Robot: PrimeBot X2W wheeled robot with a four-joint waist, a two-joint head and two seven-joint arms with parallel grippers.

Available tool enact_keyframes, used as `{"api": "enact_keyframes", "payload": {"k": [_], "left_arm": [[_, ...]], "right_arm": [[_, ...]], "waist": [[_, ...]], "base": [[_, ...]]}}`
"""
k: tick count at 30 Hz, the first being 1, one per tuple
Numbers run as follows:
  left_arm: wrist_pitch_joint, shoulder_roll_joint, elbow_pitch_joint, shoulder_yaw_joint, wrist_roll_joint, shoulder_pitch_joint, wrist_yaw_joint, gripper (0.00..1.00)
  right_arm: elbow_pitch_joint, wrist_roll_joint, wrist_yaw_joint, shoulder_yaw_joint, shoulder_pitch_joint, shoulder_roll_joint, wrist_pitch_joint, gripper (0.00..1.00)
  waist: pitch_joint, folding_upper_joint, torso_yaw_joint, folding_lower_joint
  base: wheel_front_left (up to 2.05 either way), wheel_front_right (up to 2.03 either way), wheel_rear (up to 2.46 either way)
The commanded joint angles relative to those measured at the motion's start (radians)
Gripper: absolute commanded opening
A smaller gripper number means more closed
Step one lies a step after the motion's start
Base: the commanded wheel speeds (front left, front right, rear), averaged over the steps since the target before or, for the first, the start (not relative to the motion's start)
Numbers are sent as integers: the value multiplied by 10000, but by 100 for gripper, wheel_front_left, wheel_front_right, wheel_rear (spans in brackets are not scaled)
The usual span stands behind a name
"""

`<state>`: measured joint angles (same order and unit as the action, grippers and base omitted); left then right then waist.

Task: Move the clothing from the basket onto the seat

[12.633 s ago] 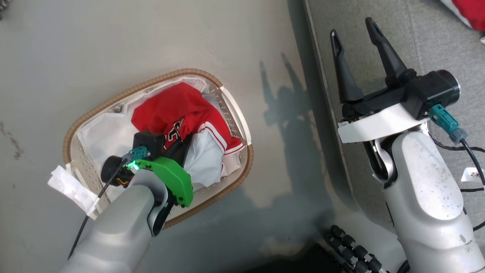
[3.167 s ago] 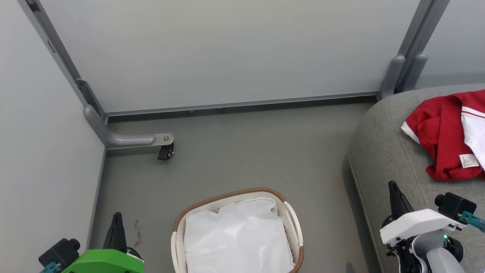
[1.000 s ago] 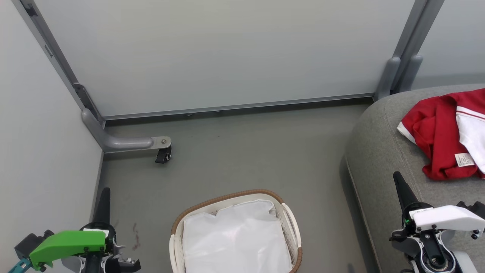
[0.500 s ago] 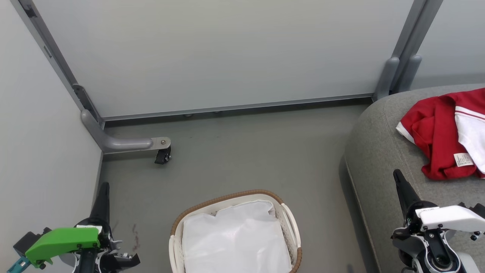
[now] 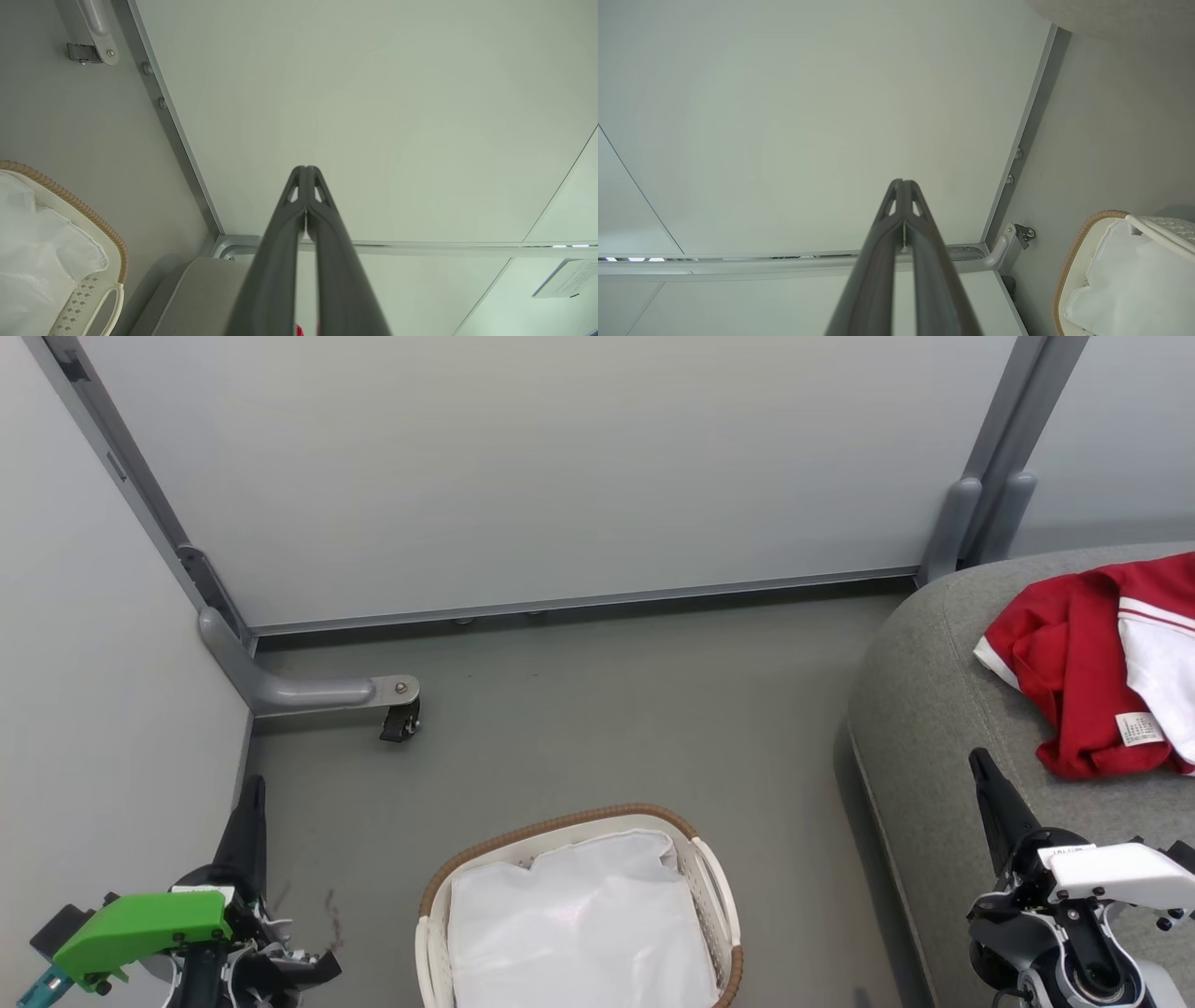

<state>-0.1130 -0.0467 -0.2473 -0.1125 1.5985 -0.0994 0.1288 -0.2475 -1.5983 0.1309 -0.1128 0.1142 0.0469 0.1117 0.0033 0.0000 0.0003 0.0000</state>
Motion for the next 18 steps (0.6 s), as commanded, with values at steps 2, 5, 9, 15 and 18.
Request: {"api": "enact_keyframes", "payload": {"k": [2, 5, 9, 15, 18], "left_arm": [[-51, -65, 43, -41, 160, -170, 35, 0], [-47, -64, 34, -39, 160, -145, 35, 0], [-47, -64, 36, -38, 156, -144, 35, 0], [-46, -64, 38, -38, 157, -143, 35, 0], [-46, -64, 32, -37, 157, -143, 35, 0]], "right_arm": [[64, -159, -3, -30, -116, 63, 63, 0], [60, -160, -3, -28, -115, 63, 63, 0], [60, -160, -3, -28, -114, 61, 62, 0], [58, -160, -3, -27, -114, 61, 61, 0], [58, -160, -3, -26, -114, 61, 61, 0]], "waist": [[-2, 0, -3, 0], [-2, 0, -3, 0], [-2, 0, -3, 0], [-2, 0, -3, 0], [-2, 0, -3, 0]], "base": [[0, 0, 0], [0, 0, 0], [0, 0, 0], [0, 0, 0], [0, 0, 0]]}}
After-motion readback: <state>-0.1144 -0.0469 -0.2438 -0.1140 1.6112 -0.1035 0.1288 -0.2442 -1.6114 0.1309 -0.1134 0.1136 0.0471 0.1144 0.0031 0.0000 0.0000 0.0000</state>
